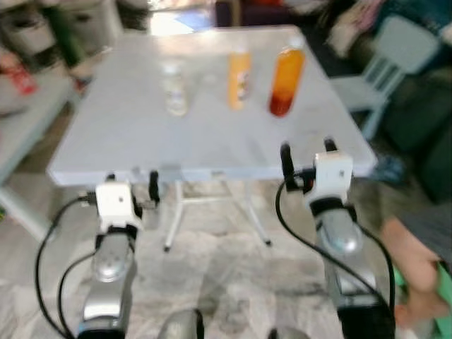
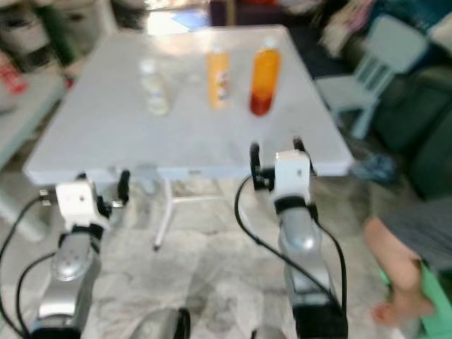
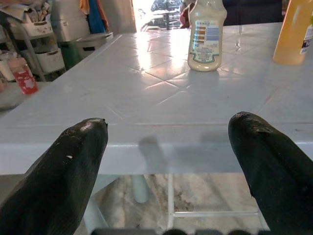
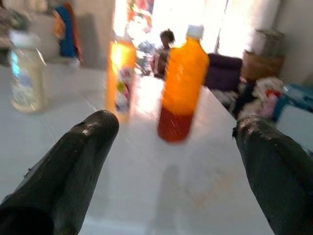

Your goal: Restocking fridge

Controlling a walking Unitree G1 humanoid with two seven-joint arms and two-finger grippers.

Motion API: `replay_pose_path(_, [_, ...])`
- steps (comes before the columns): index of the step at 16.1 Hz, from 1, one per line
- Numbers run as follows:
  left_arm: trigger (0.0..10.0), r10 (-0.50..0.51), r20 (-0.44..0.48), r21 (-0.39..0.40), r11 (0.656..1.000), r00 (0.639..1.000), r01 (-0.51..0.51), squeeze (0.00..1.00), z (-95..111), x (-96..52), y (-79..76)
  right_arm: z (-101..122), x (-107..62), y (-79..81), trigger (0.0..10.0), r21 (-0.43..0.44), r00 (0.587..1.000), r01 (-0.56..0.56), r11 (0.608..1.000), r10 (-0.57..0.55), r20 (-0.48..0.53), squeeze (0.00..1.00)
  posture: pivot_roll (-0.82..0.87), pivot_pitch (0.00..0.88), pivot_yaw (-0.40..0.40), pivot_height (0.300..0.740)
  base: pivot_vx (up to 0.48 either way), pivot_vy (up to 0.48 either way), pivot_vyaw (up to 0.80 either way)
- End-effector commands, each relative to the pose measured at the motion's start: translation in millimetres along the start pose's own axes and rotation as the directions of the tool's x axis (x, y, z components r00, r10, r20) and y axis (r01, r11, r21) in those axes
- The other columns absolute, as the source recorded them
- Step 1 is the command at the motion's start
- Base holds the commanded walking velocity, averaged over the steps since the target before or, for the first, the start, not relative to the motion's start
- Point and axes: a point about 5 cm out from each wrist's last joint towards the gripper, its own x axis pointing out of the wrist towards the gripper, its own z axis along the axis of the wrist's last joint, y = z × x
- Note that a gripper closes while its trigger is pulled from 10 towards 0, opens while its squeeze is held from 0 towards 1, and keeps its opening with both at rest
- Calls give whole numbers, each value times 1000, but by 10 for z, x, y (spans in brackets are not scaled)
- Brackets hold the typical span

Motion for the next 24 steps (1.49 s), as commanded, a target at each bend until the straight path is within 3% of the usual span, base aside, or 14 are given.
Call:
replay_pose_path(1, [10000, -24, 46, -12, 1000, 999, 25, 0, 120, 54, -74, -38, -2, -27, 10000, 12, 1000, 6, 1000, -6, -21, 0, 47, 55, 22, 740, 0, 0, 0])
replay_pose_path(5, [10000, -69, 83, -39, 997, 994, 73, 0, 247, 115, -196, -5, 18, 1, 10000, -5, 1000, -7, 1000, 7, -3, 0, 44, 62, 26, 740, 0, 0, 0])
replay_pose_path(24, [10000, -148, 77, -43, 987, 986, 152, 0, 265, 147, -294, -39, 59, 59, 10000, -34, 999, -42, 999, 42, 10, 0, 46, 68, 29, 740, 349, 0, 0])
